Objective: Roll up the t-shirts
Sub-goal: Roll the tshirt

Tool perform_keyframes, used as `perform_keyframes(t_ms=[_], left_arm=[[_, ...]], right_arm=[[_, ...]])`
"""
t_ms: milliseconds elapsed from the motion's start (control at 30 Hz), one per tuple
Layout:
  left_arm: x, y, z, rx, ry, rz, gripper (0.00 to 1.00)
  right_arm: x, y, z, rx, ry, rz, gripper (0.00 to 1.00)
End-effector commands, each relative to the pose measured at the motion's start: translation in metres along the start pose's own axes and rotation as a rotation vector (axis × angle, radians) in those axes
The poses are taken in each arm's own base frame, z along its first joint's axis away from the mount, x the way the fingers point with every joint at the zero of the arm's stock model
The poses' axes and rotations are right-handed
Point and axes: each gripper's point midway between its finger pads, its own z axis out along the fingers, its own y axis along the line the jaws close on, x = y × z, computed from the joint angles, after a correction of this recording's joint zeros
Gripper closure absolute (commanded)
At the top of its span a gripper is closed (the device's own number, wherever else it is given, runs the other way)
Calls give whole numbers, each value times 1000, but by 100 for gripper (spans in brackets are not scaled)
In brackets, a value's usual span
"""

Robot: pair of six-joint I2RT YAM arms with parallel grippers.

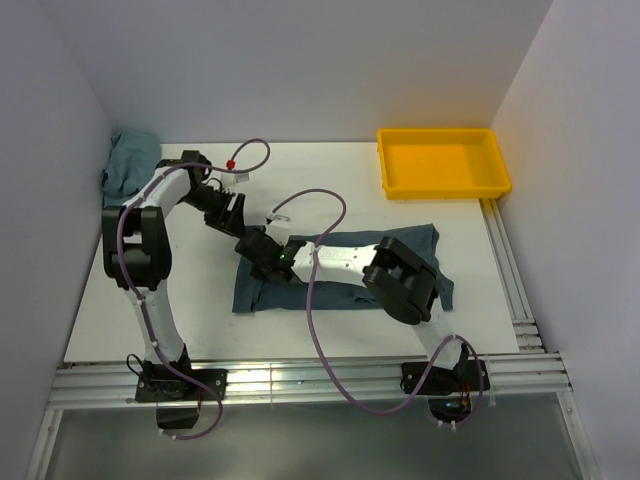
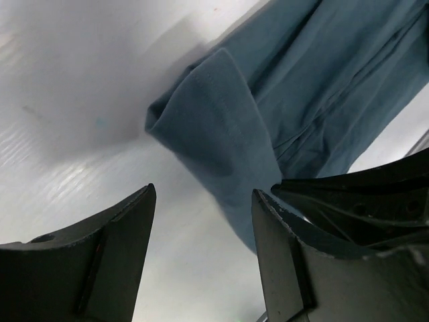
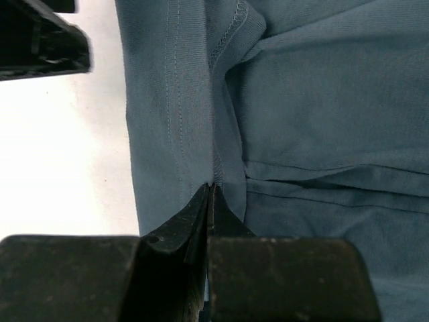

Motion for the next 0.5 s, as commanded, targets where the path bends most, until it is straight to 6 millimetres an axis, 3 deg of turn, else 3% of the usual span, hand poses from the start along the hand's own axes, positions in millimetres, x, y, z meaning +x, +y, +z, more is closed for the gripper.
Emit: perform_keyframes(t_ms=[0, 233, 467], left_arm=[[-10, -10, 10, 104, -58, 43, 35], [1, 3, 35, 91, -25, 5, 35], [3, -6, 49, 114, -9, 0, 35]], right_arm=[[-11, -6, 1, 32, -29, 16, 100], [-12, -9, 3, 37, -30, 24, 100], [-11, -15, 7, 60, -33, 11, 100]])
